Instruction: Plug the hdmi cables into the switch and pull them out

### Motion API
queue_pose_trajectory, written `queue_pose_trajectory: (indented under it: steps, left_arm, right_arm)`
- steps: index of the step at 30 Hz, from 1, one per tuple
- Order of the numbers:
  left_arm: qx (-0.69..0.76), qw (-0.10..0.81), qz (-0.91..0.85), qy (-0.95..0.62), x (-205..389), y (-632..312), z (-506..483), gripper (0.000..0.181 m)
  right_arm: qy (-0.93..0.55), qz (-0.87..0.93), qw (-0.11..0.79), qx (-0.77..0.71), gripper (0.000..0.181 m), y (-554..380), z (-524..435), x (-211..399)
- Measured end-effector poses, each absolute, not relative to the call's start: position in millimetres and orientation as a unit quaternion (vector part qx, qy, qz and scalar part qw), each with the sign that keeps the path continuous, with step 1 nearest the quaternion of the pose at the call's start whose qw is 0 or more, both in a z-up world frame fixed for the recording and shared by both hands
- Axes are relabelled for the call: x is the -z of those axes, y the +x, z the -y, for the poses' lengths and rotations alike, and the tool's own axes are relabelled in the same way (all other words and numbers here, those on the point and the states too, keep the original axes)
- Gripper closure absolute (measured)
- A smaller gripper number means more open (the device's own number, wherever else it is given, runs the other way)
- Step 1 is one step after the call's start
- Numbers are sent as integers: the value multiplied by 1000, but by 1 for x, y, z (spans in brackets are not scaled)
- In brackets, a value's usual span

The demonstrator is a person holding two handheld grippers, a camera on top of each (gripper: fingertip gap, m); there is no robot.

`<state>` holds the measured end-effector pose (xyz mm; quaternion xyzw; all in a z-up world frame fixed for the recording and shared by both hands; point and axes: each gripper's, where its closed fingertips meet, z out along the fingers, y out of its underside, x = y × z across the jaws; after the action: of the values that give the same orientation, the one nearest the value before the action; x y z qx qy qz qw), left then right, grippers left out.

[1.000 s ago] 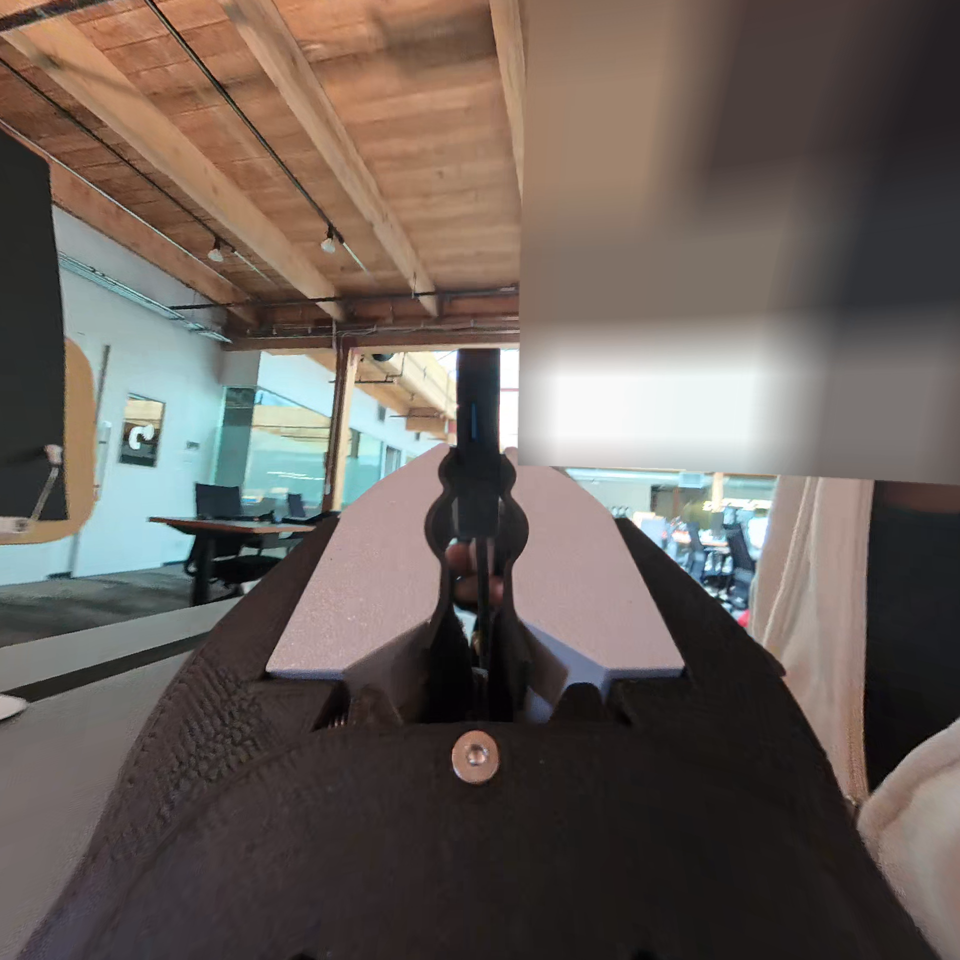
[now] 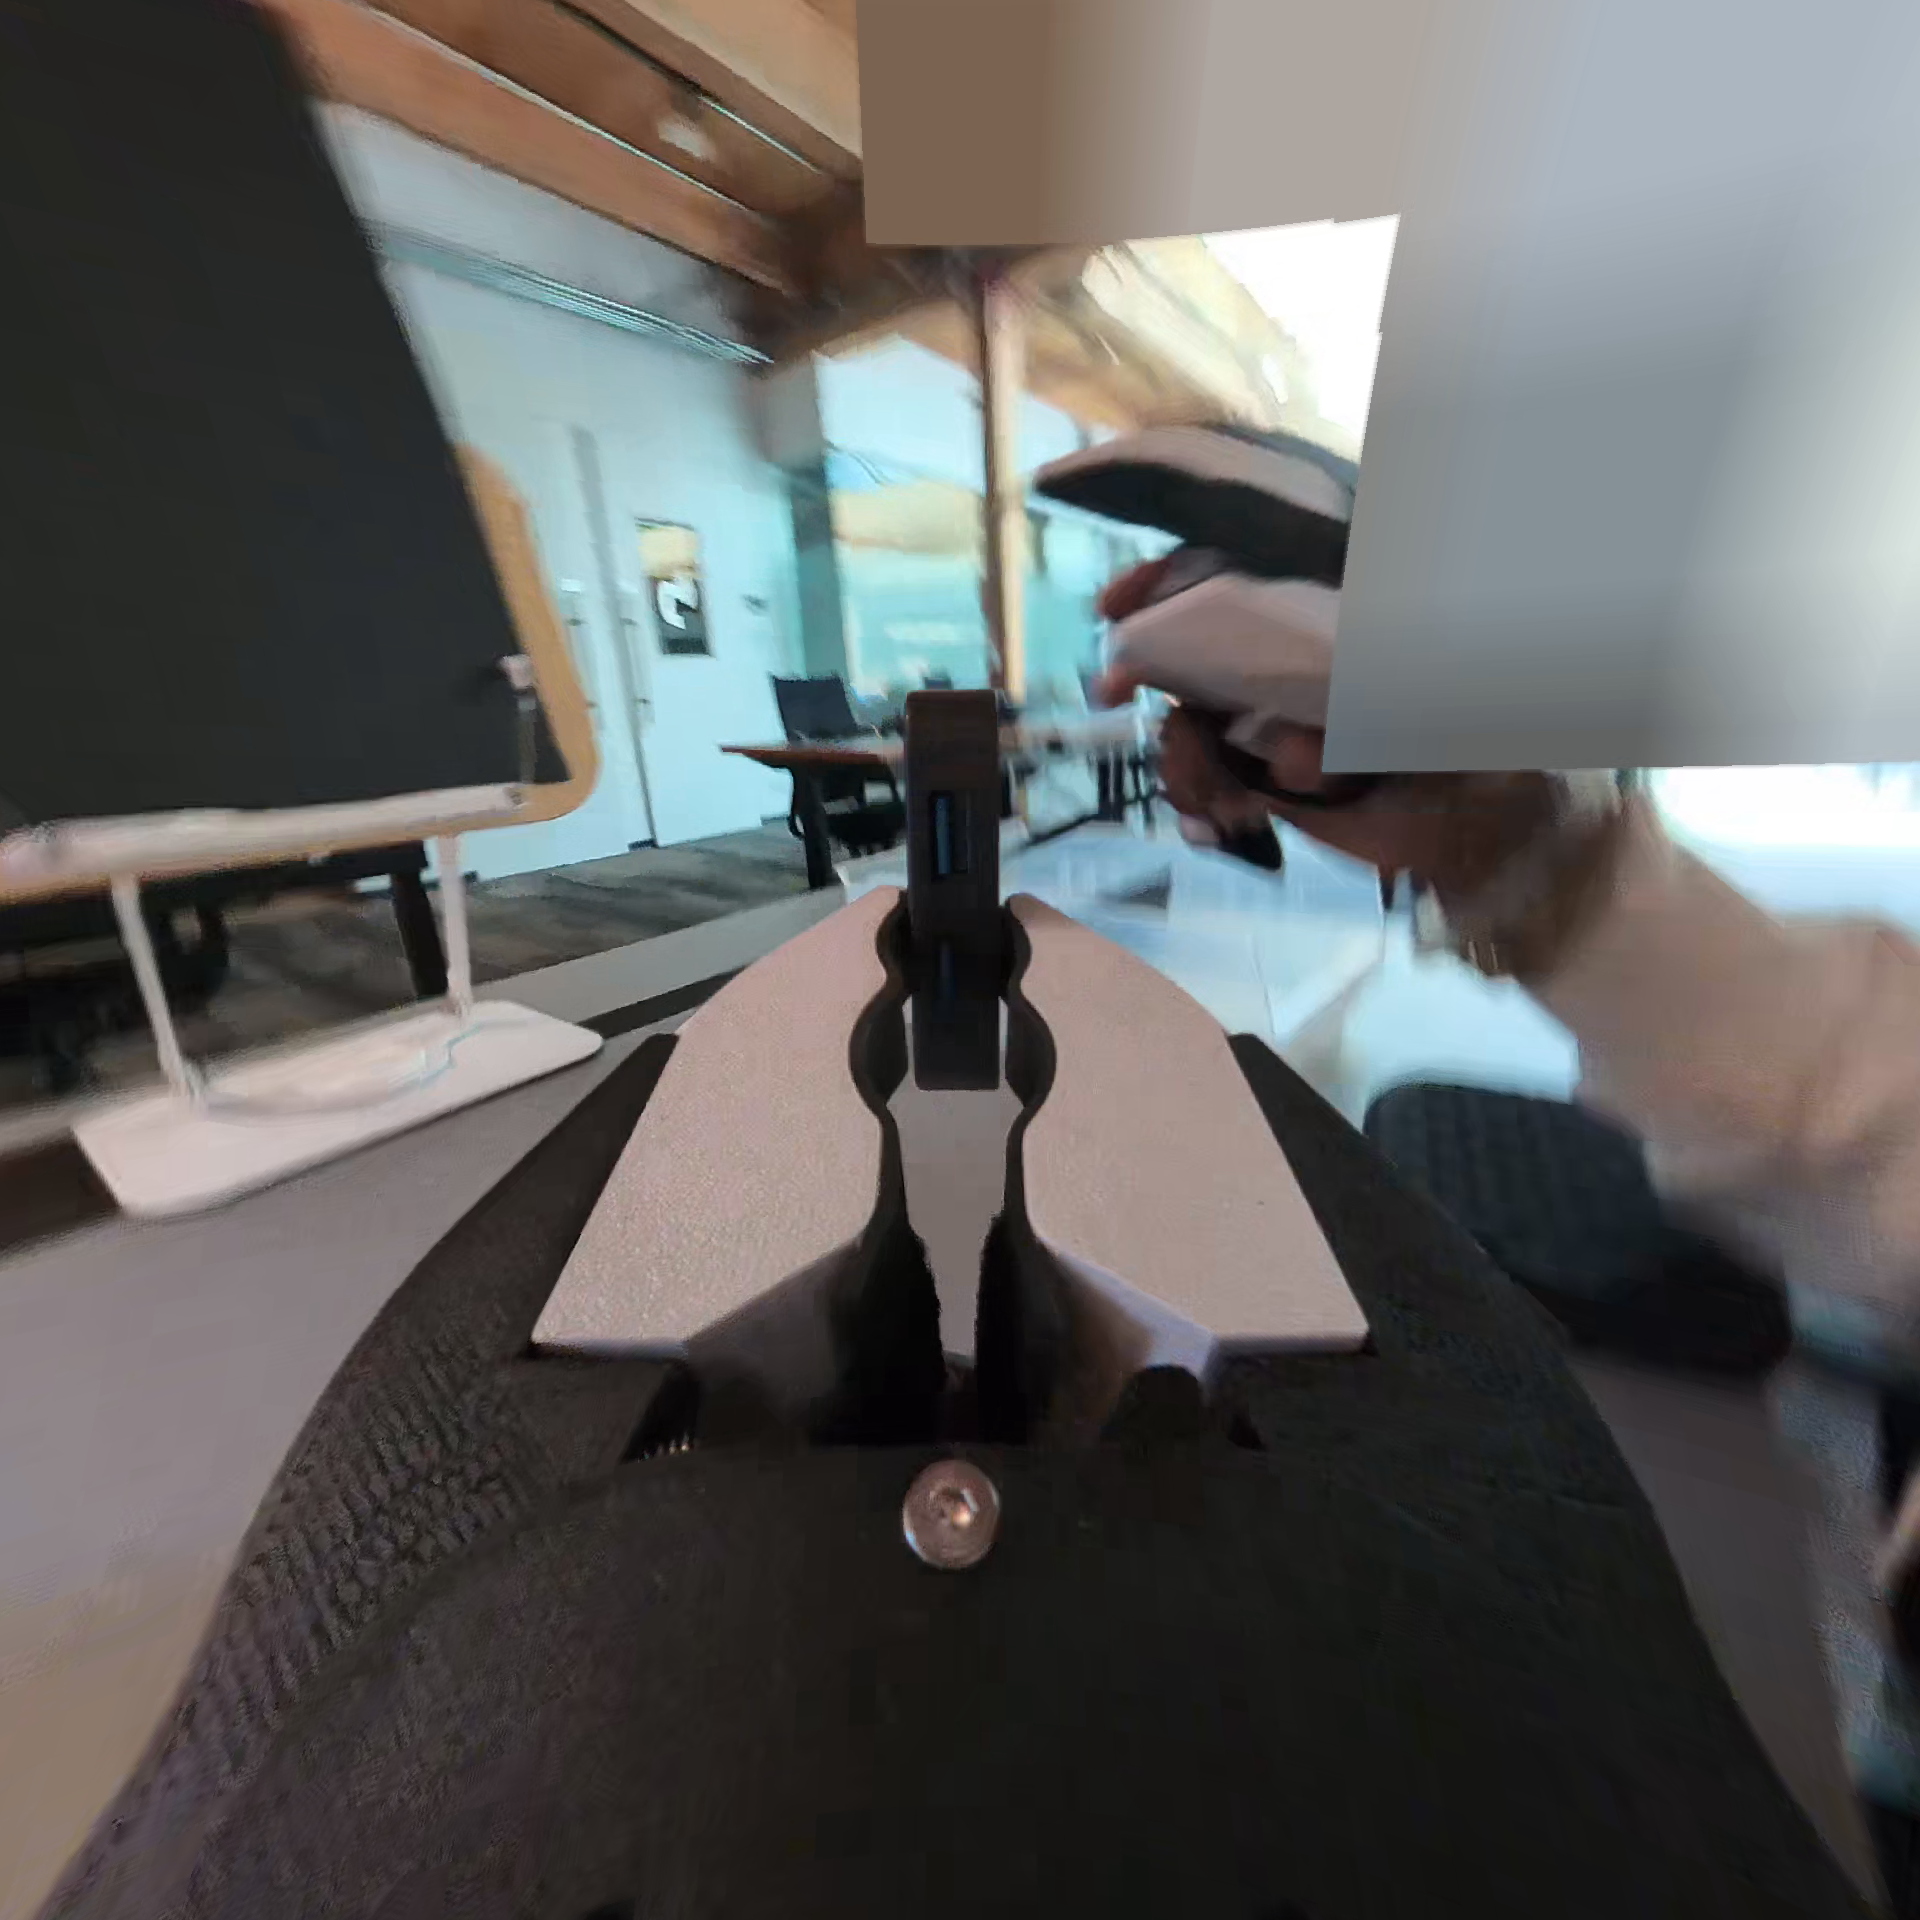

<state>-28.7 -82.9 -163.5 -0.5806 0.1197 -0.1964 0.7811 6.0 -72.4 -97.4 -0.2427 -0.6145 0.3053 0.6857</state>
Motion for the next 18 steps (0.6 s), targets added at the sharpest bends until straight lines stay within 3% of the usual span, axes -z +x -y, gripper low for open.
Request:
queue_pose_trajectory:
  steps: [3,6,8,11,14,16,18]
  left_arm:
    - [325,785,86,-521,156,-60,77,168]
    - [420,749,206,-470,157,-73,71,168]
    - [473,711,245,-460,158,-71,67,168]
    - [543,639,283,-465,162,-56,60,167]
    - [601,583,290,-464,162,-34,58,168]
    - [616,568,276,-471,160,-21,58,168]
    - [622,585,224,-469,149,-14,63,165]
  right_arm:
    - [-216,437,788,-377,137,38,78,53]
    - [-262,479,777,-314,109,15,78,97]
    - [-259,544,770,-211,100,-3,78,135]
    - [-165,598,784,-2,110,-17,73,159]
    - [-122,618,769,109,118,-31,61,165]
    - [-124,599,771,174,158,-29,49,156]
    - [-121,585,784,167,163,-23,52,147]
